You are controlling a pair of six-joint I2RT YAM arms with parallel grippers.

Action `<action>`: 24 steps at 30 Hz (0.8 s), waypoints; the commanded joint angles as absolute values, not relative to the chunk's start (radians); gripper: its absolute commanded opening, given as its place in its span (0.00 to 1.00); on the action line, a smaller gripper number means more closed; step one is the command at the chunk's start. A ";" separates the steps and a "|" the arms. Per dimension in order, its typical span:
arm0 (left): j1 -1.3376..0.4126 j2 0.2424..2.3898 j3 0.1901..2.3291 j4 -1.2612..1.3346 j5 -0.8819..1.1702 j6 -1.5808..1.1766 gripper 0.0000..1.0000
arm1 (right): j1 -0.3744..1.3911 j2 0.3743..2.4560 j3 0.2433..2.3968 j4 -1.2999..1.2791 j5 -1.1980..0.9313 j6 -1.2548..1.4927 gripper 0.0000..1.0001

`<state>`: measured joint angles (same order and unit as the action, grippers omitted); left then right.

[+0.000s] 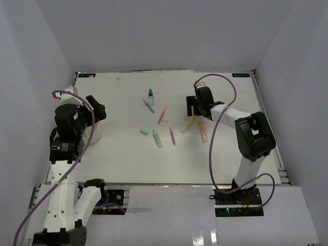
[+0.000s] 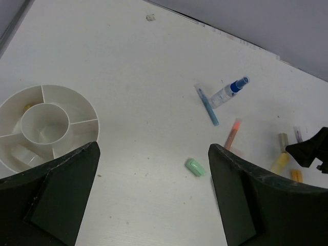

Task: Sort the stationery into containers
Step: Pick up the stationery from the center of the board.

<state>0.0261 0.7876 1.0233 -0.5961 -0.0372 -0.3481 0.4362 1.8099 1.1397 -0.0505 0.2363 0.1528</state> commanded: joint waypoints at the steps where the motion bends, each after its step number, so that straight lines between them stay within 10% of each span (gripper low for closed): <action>1: -0.018 0.755 0.990 -0.587 -0.002 -0.313 0.98 | 0.430 1.857 1.222 -0.071 0.264 0.163 0.85; 15: -0.064 0.724 0.950 -0.601 0.093 -0.313 0.98 | 0.430 2.011 1.315 -0.130 0.288 0.212 0.67; 24: -0.066 0.779 0.994 -0.632 0.256 -0.331 0.98 | 0.433 1.993 1.290 -0.126 0.293 0.198 0.31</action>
<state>-0.0612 0.7593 0.9478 -0.6121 0.1516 -0.3229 0.4335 1.9968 1.2877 -0.1051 0.2661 0.2024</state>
